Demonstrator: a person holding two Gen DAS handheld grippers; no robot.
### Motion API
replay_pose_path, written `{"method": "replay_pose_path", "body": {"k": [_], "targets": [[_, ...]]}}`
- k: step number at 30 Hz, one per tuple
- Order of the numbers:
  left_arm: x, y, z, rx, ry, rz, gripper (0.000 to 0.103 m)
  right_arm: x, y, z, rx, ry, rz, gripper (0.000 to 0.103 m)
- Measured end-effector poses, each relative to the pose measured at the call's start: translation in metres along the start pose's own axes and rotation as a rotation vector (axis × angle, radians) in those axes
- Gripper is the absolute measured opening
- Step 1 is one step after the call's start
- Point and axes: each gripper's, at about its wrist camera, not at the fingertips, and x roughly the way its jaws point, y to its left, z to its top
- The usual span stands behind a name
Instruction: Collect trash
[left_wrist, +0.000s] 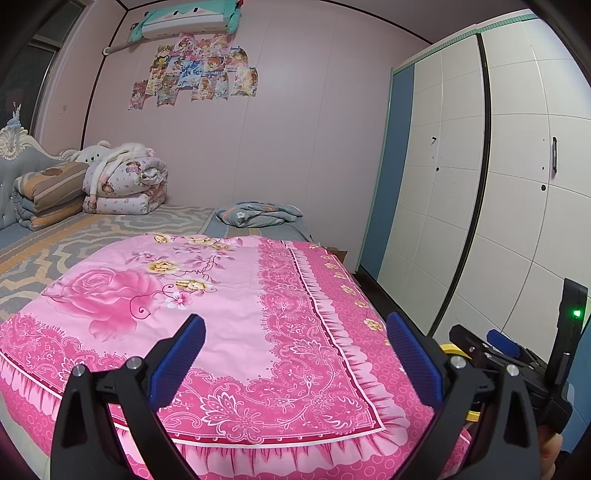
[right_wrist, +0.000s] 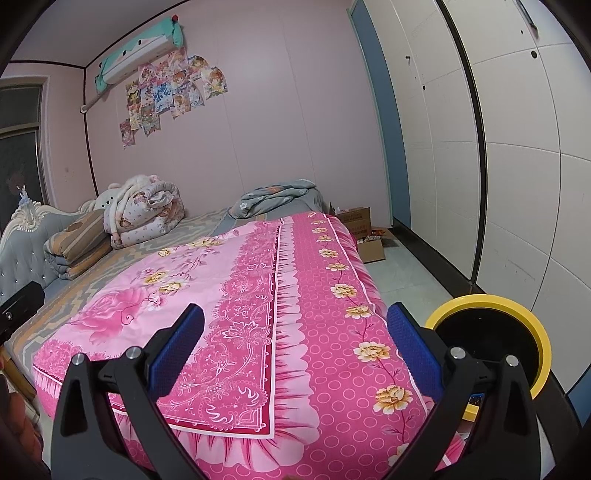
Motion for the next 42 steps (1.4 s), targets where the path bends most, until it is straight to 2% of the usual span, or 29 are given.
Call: {"method": "replay_pose_path", "body": {"k": [42], "targets": [[0.012,0.007,-0.007,0.005,0.029,-0.036,0.095,0.016,-0.011,-0.003,0.026,0.044,0.002,0.095]]}}
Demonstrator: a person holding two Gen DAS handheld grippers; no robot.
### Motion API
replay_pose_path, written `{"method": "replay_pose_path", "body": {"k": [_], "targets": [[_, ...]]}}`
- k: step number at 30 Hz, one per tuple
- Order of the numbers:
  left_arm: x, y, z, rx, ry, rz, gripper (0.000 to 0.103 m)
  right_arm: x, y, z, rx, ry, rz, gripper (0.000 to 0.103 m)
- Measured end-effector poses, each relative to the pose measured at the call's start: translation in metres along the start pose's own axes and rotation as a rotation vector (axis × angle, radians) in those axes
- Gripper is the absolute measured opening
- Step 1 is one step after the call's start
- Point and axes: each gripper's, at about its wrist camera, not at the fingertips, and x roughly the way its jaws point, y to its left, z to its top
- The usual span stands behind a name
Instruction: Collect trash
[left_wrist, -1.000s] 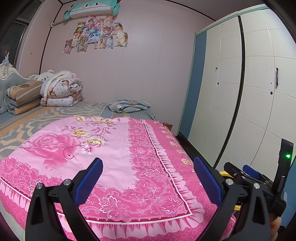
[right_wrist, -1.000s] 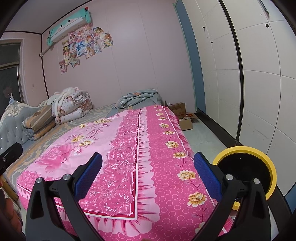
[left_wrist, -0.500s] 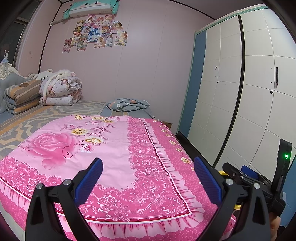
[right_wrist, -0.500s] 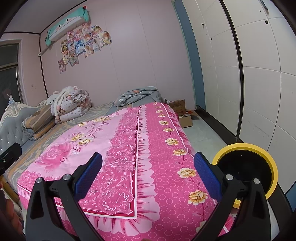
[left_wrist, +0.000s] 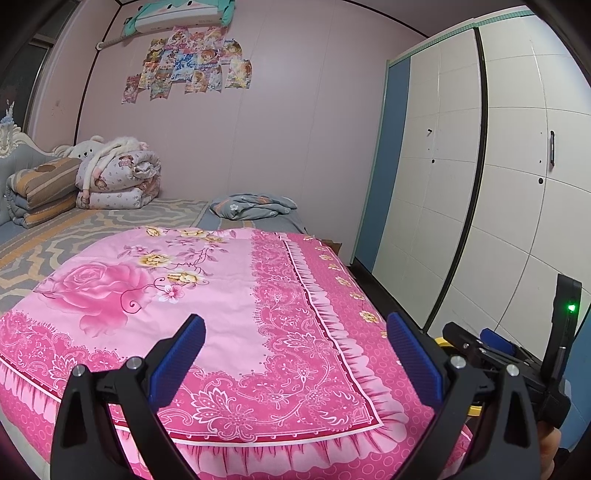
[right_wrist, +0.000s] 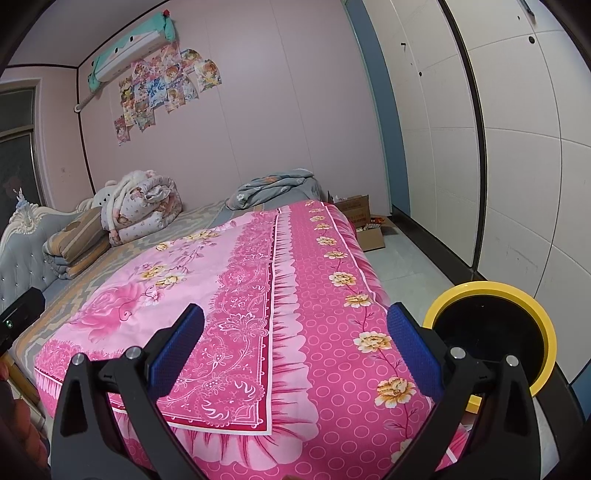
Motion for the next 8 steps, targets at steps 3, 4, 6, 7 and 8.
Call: {"method": "replay_pose_path", "body": {"k": [3,4,6,7,8], "targets": [[0.0024,-0.0009,0.0,0.004,0.012,-0.006,0.095,0.0005,0.0005,-0.001,0.002,0.004,0.0,0.095],[0.0029,-0.0011,-0.0002,0.004,0.015,-0.01,0.095,0.0009,0.0002,-0.0011,0.002,0.005,0.0,0.095],[0.0041,-0.0003,-0.0009,0.002,0.019,-0.015,0.095,0.0015,-0.0005,-0.0012,0.003,0.006,0.0,0.095],[0.0045,-0.0009,-0.0009,0.002,0.019,-0.015,0.095,0.0016,-0.0006,-0.0012,0.003,0.007,0.0,0.095],[0.0049,-0.0005,-0.0007,0.001,0.02,-0.013,0.095,0.0028,-0.0017,-0.0006,0.004,0.008,0.001,0.095]]}}
